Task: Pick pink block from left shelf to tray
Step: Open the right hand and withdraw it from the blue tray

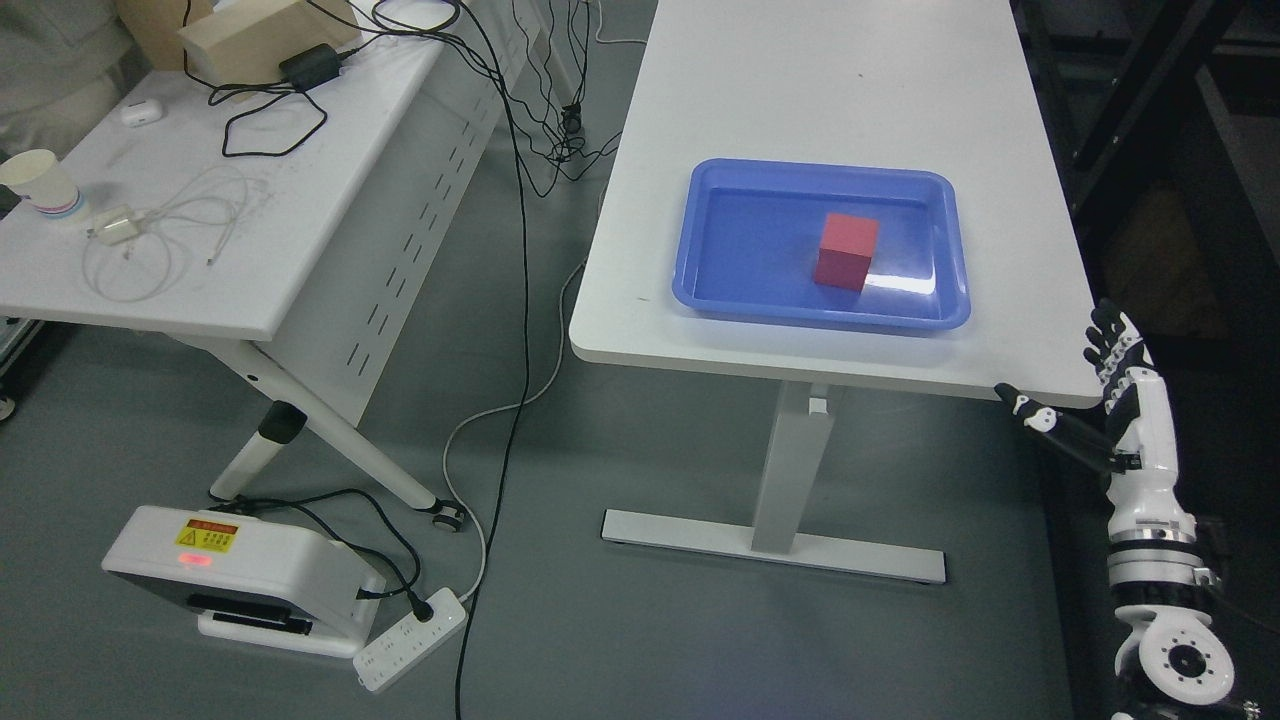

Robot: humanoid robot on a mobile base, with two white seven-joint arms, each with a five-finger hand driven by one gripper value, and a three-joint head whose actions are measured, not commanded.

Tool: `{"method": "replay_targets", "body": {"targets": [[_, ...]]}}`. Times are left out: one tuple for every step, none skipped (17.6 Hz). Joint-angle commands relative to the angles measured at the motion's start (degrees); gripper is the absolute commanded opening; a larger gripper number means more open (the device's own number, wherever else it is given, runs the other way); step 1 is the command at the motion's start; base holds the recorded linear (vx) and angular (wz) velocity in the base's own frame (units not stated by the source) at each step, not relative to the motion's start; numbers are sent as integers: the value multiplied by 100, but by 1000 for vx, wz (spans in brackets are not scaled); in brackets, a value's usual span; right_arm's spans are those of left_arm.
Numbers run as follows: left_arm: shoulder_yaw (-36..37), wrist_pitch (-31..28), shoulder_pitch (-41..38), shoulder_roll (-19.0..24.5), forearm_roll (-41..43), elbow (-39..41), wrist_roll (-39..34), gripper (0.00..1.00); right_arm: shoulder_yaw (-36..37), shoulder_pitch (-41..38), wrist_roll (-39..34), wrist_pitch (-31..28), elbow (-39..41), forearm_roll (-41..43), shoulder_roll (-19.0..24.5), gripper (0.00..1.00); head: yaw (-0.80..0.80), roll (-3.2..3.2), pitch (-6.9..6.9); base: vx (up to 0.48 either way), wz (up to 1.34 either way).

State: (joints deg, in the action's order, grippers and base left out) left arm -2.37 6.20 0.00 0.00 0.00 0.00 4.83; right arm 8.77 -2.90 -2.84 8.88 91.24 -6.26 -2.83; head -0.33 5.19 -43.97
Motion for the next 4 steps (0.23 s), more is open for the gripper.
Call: {"method": "replay_targets", "body": {"targets": [[0, 4, 131, 100, 9, 100, 0, 100, 11, 0, -6, -1, -53, 2, 2, 100, 0, 0, 0, -188, -169], [0, 4, 131, 100, 9, 100, 0, 100, 11, 0, -6, -1, -53, 2, 2, 100, 0, 0, 0, -188, -169], [0, 4, 131, 100, 9, 100, 0, 100, 11, 9, -6, -1, -53, 2, 11, 100, 0, 0, 0, -222, -134], [0, 4, 140, 100, 9, 100, 0, 100, 11, 9, -6, -1, -62, 2, 2, 100, 0, 0, 0, -177, -74]]}}
